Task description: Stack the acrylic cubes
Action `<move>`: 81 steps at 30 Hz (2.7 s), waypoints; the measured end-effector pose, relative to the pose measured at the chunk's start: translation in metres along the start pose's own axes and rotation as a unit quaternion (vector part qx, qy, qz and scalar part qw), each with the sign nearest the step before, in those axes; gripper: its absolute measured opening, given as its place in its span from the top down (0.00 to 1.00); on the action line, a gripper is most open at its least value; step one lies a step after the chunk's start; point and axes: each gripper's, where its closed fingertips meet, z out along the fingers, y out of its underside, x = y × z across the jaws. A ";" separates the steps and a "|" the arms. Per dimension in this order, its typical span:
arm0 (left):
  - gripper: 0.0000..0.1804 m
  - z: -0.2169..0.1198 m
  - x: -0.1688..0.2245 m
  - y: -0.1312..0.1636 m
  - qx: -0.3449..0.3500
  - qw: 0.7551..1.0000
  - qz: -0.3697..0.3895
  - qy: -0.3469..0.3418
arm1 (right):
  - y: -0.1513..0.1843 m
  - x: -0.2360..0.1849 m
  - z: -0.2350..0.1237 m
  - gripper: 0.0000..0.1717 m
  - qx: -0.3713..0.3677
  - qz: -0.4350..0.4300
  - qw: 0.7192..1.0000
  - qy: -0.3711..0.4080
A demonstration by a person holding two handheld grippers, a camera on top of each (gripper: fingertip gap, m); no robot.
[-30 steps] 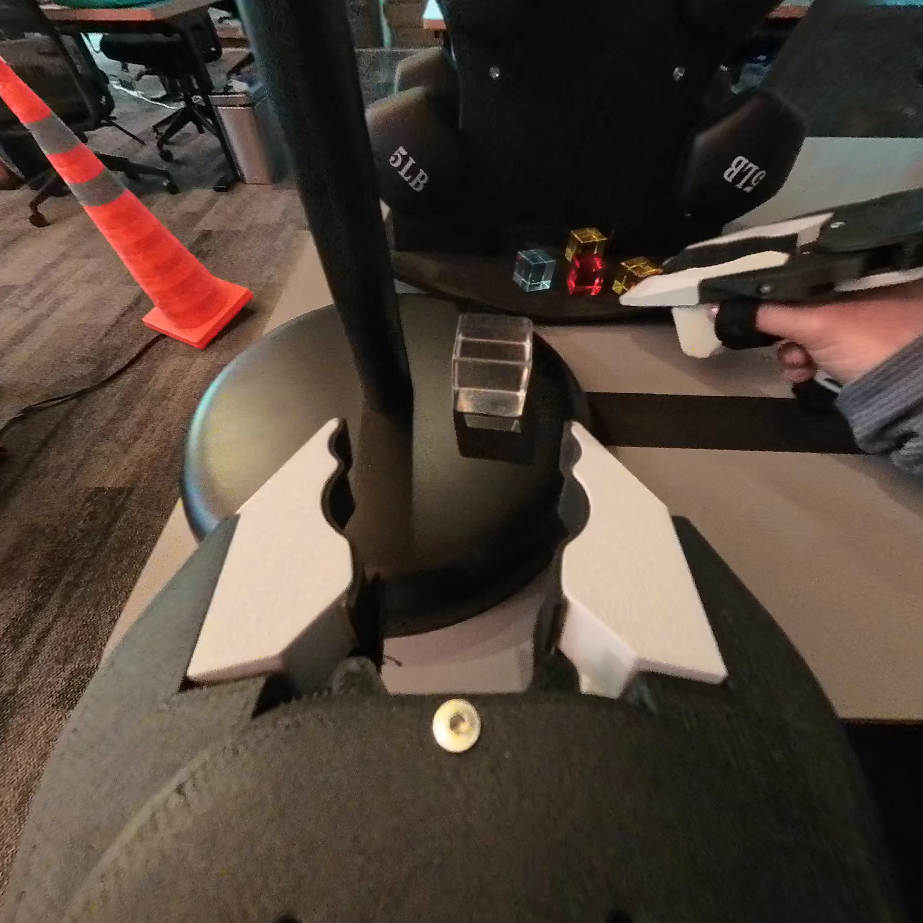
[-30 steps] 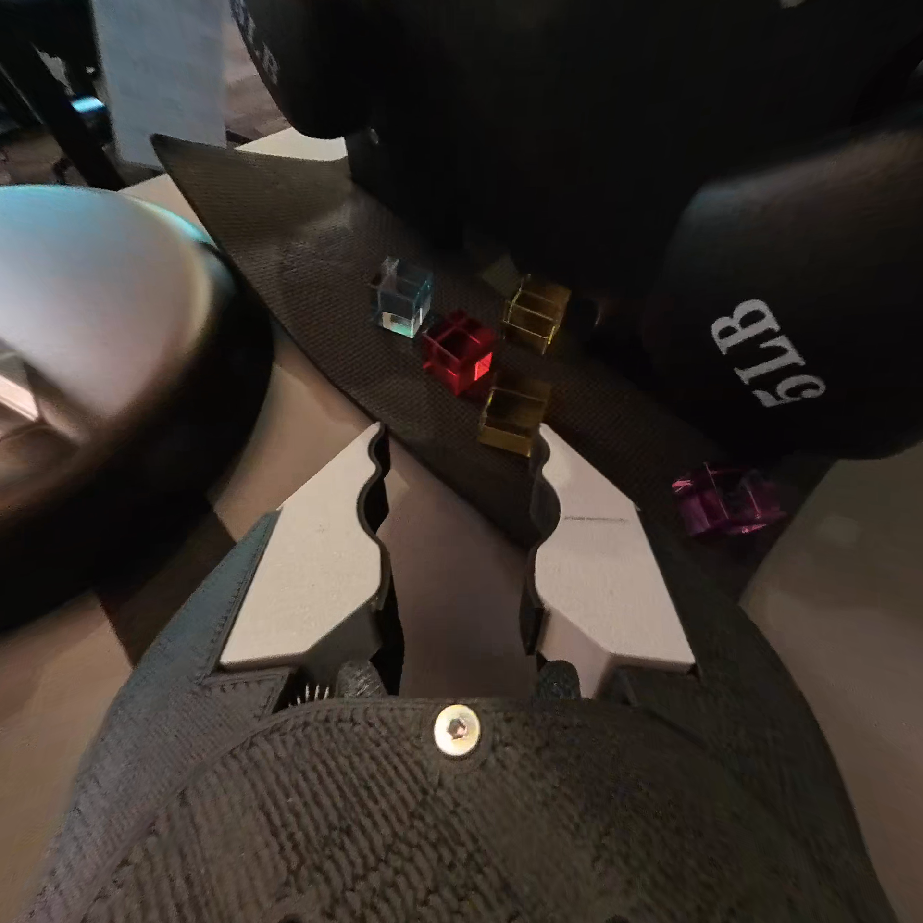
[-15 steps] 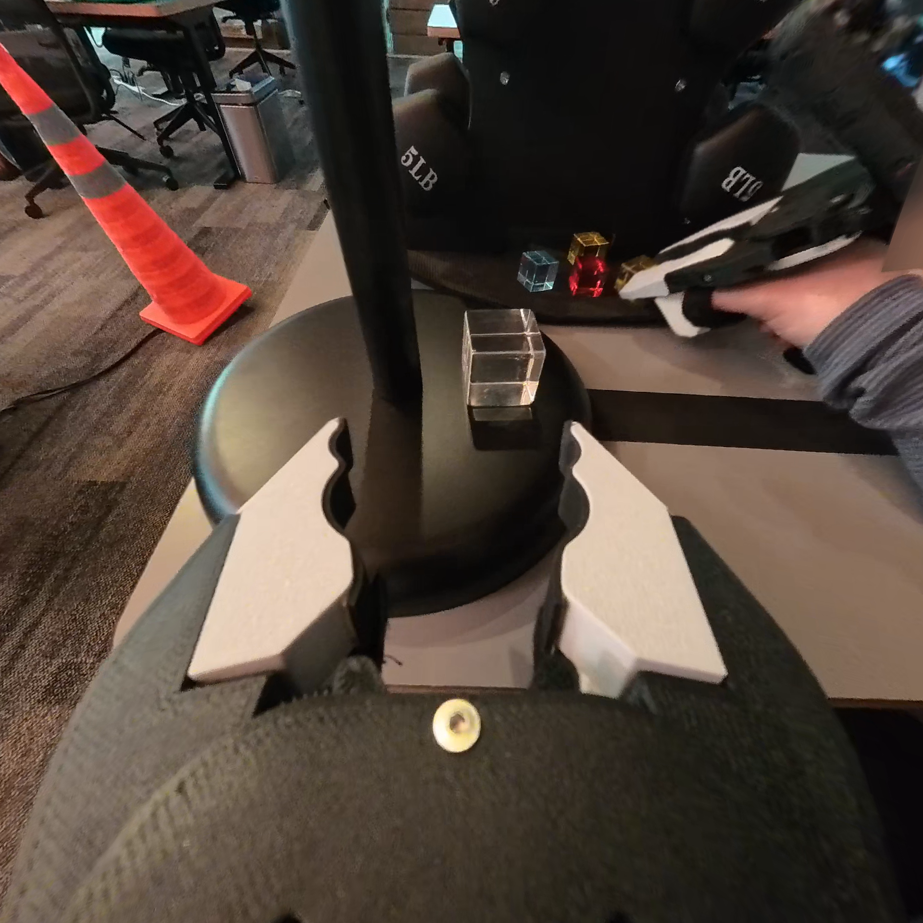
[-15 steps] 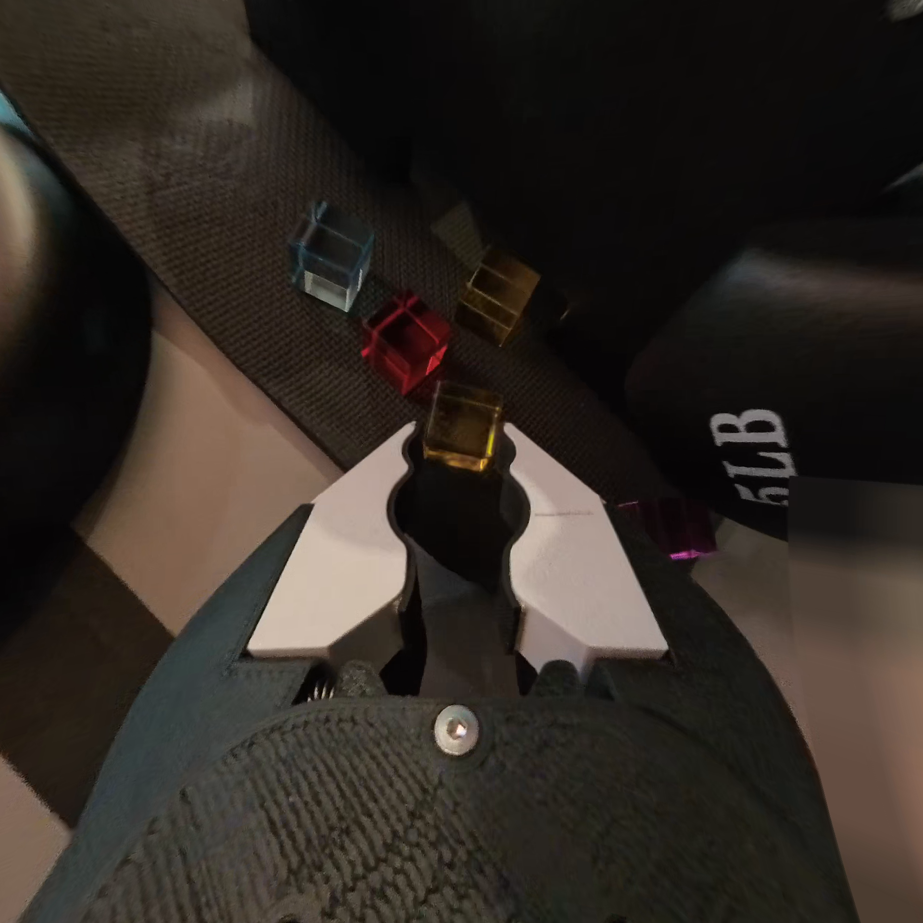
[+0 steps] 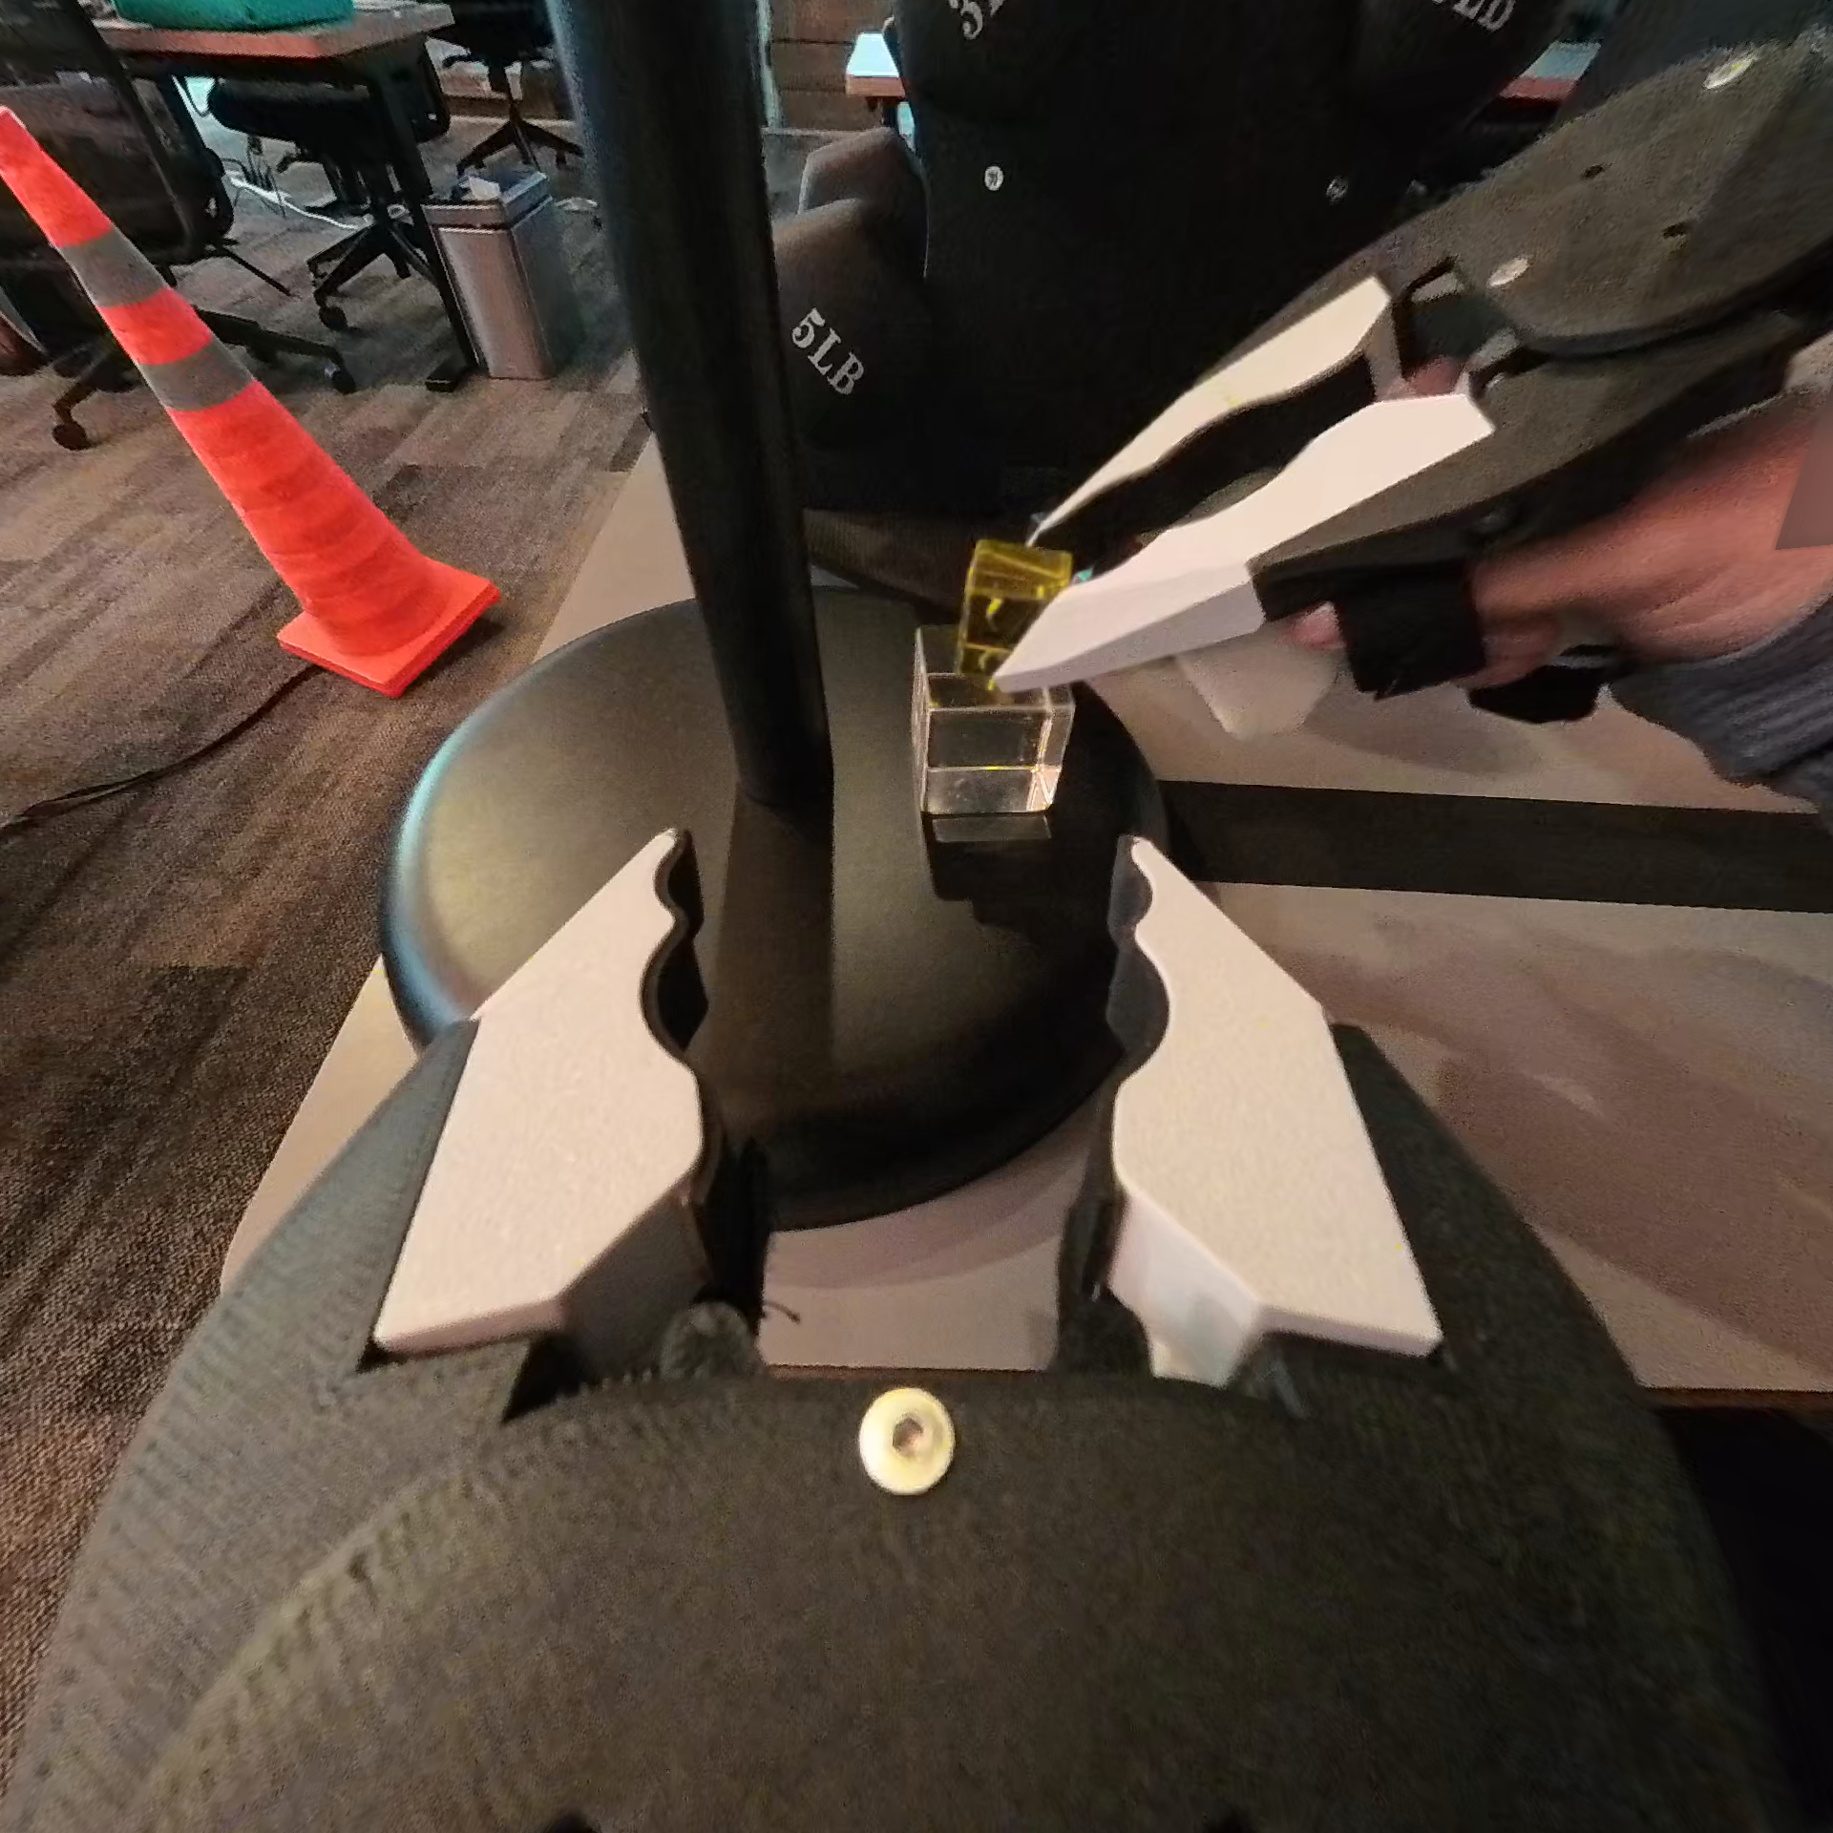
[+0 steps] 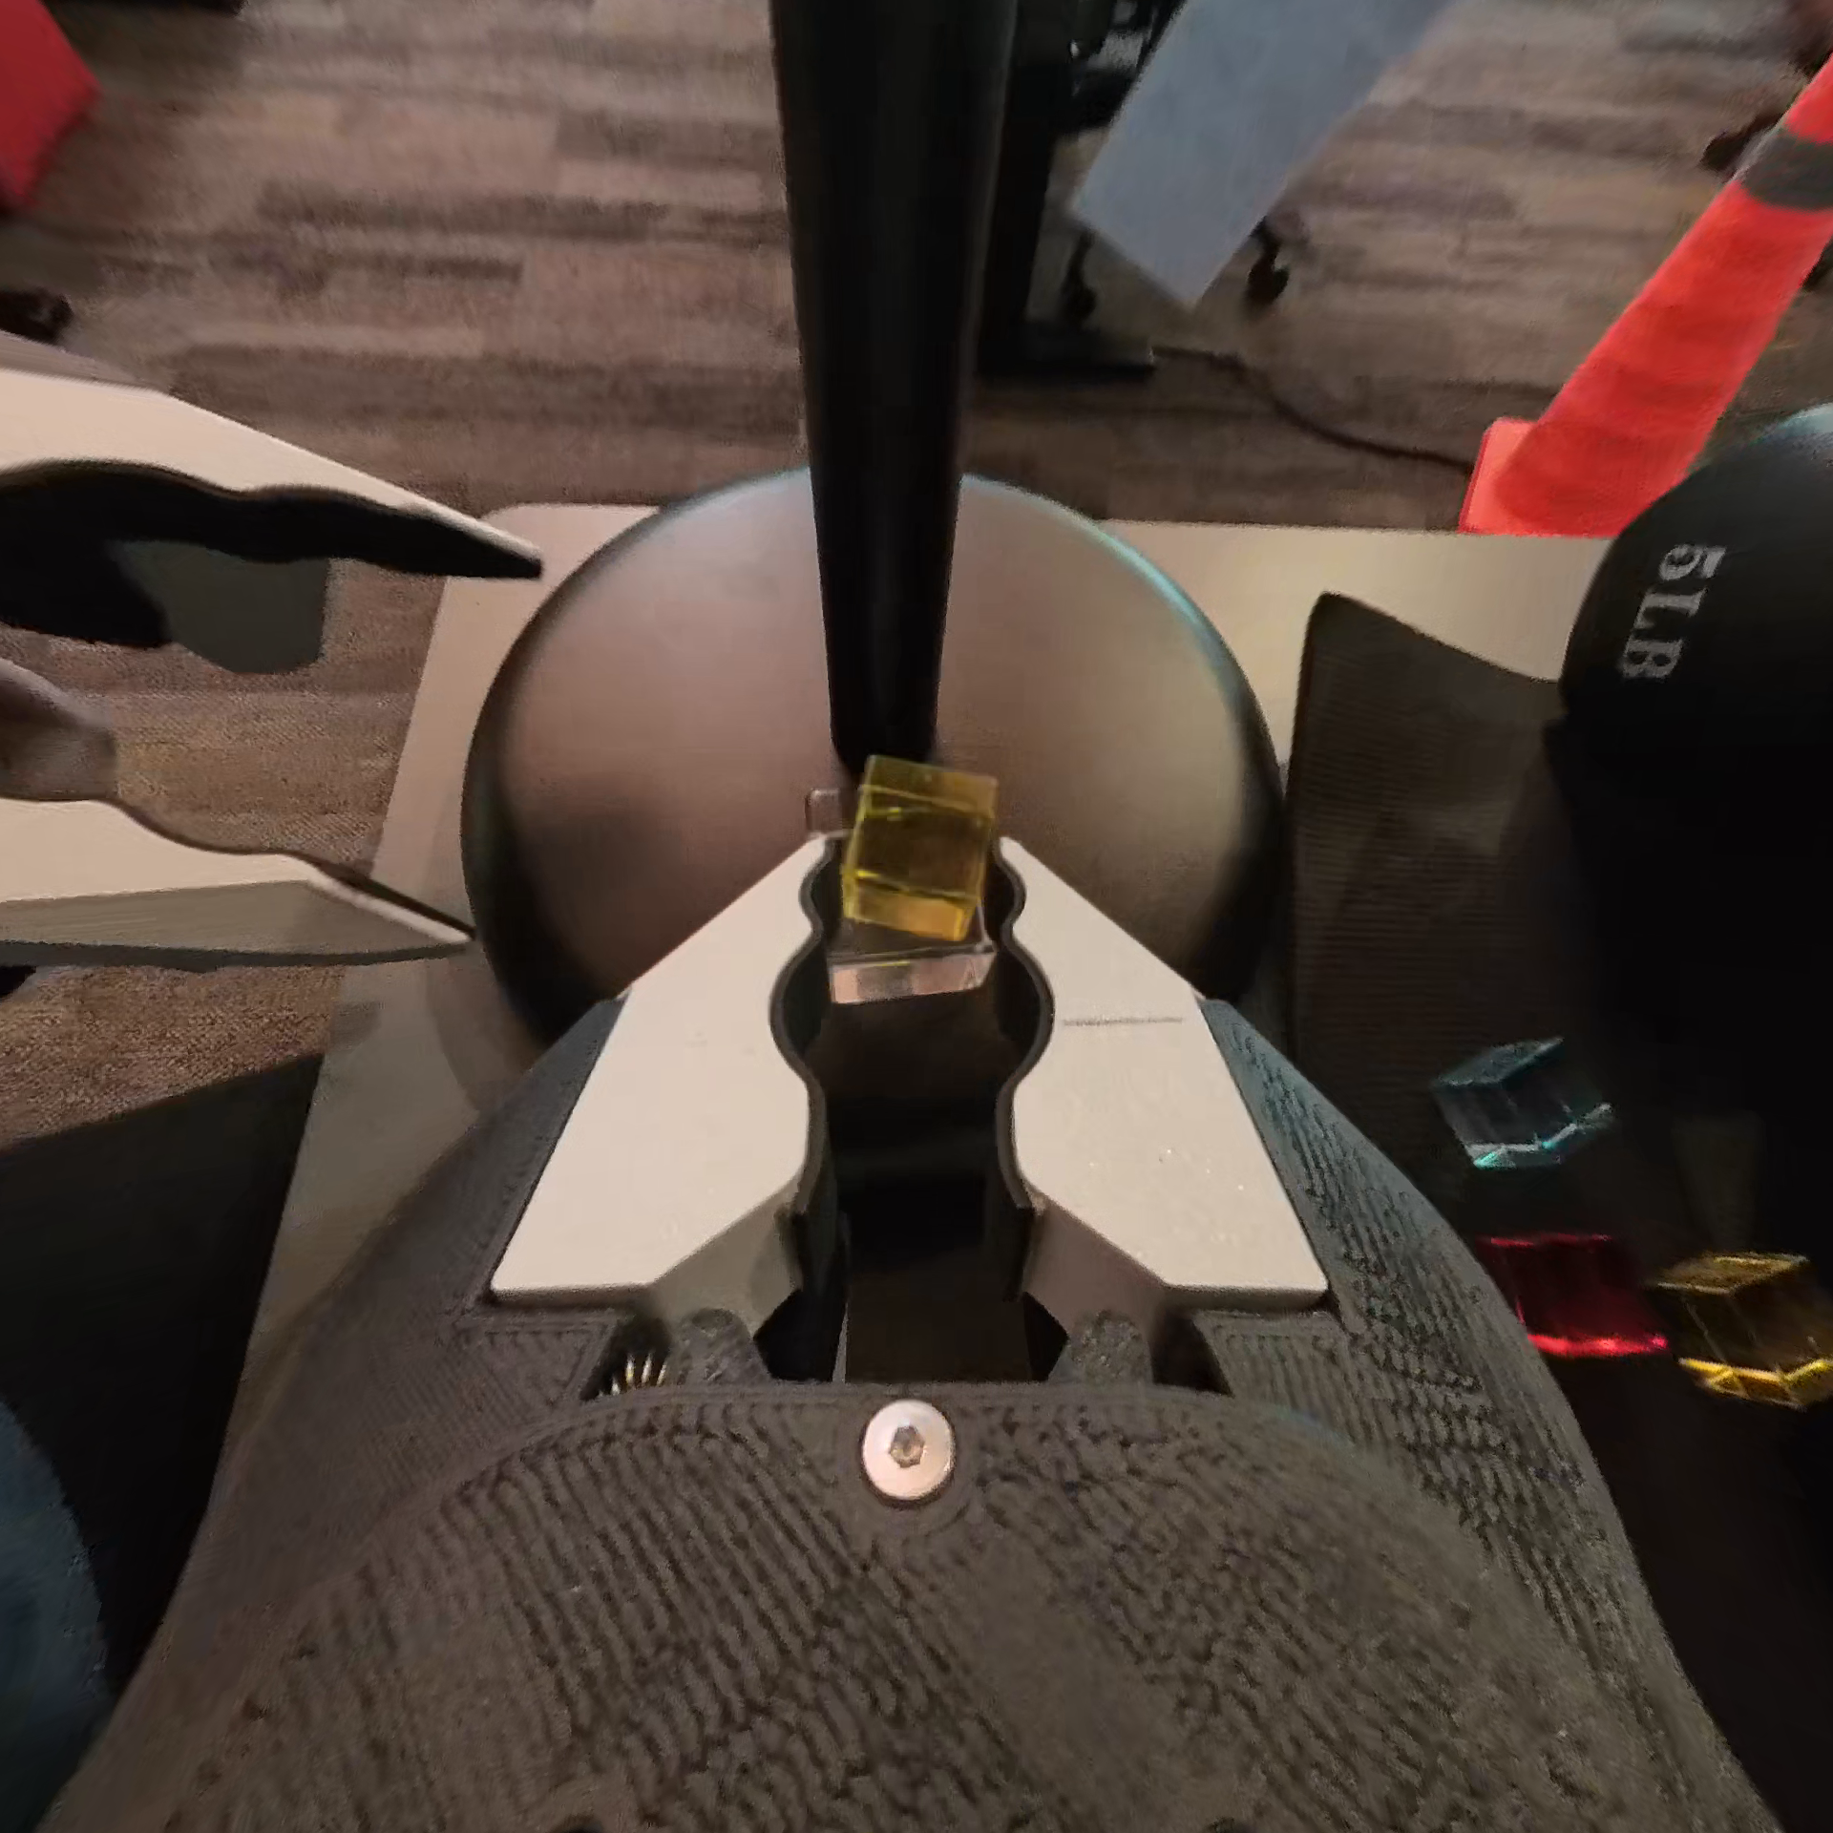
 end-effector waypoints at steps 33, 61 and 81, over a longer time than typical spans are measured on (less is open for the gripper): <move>0.56 0.022 0.025 0.005 -0.010 0.999 0.015 0.039 | 0.121 0.036 -0.066 0.71 -0.073 0.119 0.989 0.043; 0.45 0.017 -0.006 0.037 -0.077 0.993 0.048 0.081 | -0.018 -0.051 0.008 0.85 -0.027 -0.047 0.995 -0.086; 0.53 0.030 0.153 -0.001 0.003 0.974 0.090 0.206 | 0.165 0.155 -0.167 0.68 0.039 0.164 0.925 0.341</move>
